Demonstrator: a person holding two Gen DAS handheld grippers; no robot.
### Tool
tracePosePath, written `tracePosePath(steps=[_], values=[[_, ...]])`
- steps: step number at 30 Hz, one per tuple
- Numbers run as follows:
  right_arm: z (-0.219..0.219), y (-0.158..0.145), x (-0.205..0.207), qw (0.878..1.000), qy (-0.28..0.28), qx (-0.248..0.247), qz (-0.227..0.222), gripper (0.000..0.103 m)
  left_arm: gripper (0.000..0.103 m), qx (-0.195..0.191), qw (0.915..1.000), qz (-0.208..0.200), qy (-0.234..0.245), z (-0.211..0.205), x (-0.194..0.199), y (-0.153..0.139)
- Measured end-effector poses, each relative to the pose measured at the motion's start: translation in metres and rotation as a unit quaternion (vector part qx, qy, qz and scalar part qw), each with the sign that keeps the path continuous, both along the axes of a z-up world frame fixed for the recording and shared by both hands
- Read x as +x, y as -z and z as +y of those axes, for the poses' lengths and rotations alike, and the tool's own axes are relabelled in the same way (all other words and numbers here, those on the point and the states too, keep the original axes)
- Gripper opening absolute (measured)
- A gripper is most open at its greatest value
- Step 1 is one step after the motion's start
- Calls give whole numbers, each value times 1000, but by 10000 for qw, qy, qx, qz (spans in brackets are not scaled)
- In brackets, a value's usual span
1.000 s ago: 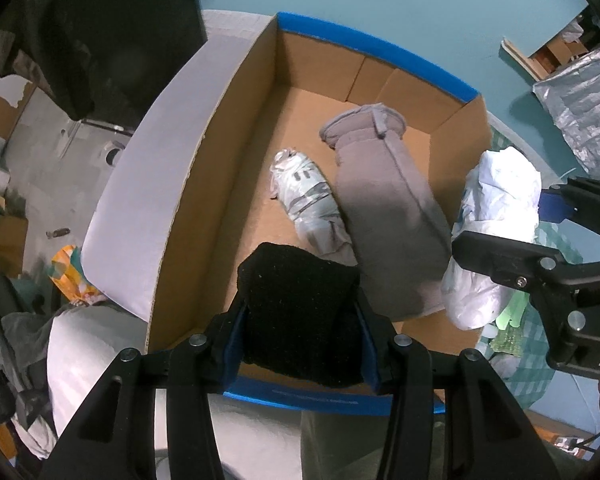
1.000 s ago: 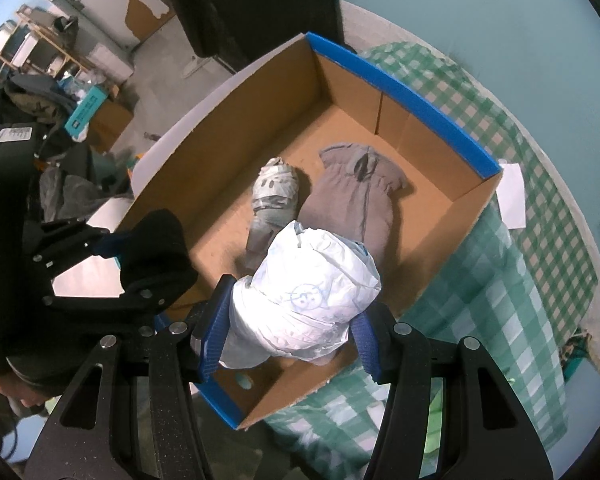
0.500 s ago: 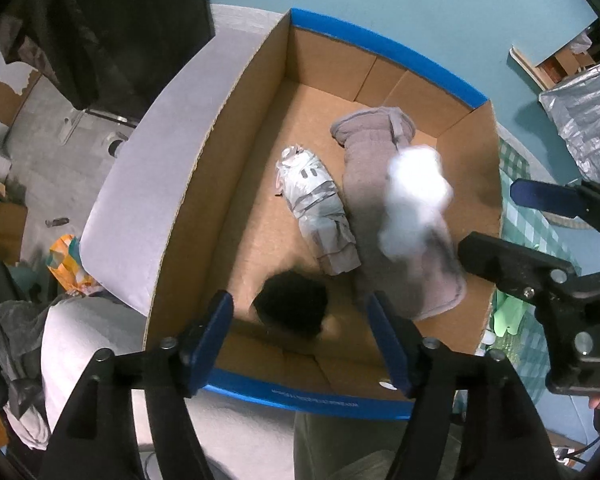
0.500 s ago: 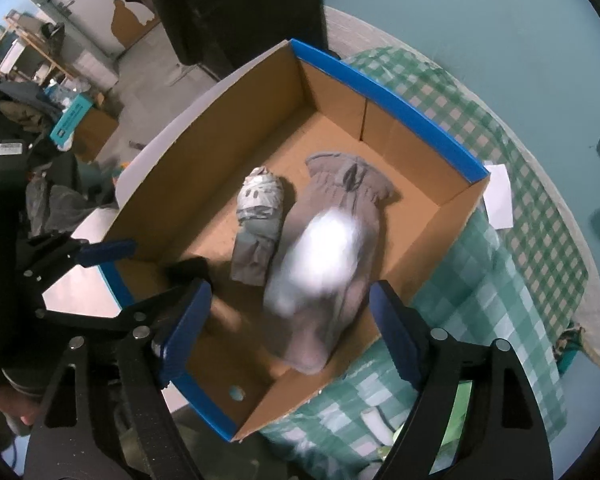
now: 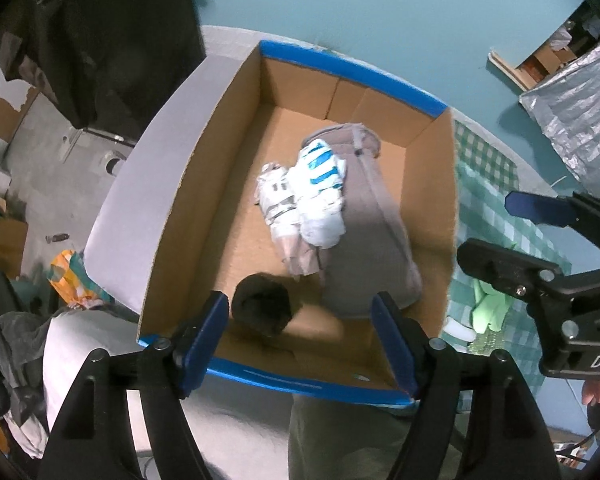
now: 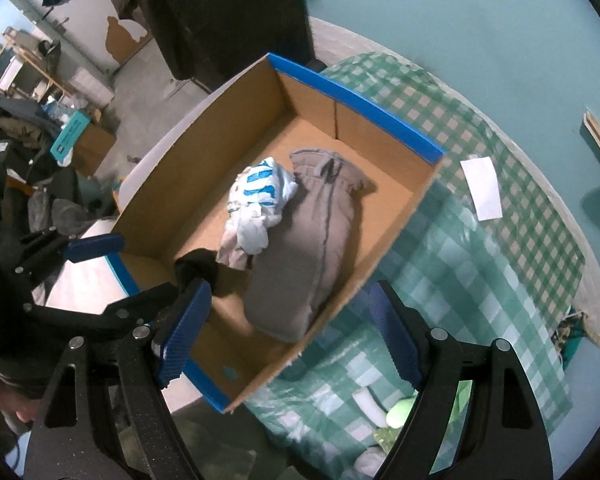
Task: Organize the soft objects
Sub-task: 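Open the right tool to drop the white bag while the left tool releases the black sock into the box, then move both tools back over the sheet toward the light-green cloth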
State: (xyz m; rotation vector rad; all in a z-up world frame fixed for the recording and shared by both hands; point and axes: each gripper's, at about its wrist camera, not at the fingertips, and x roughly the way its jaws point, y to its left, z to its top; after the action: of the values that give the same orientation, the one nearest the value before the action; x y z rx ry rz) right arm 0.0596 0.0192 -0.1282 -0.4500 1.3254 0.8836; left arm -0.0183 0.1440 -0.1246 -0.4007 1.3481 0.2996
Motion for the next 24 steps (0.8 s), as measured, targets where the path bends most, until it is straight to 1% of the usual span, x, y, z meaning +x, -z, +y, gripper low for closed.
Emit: tracePosePath(steps=[5,17,24], values=[[-19,-5,0,10000,78,6,-33,82,76,8,9999,-111,104,-12,4,-11],[-73,-11,-1,9991,416,-30,-72,82,76,60,9988,-177,462,-46,9,-23],[-106,-8,4,9980,621,-76,-74,82,76,37,9973,-202,708,-70,14,-28]])
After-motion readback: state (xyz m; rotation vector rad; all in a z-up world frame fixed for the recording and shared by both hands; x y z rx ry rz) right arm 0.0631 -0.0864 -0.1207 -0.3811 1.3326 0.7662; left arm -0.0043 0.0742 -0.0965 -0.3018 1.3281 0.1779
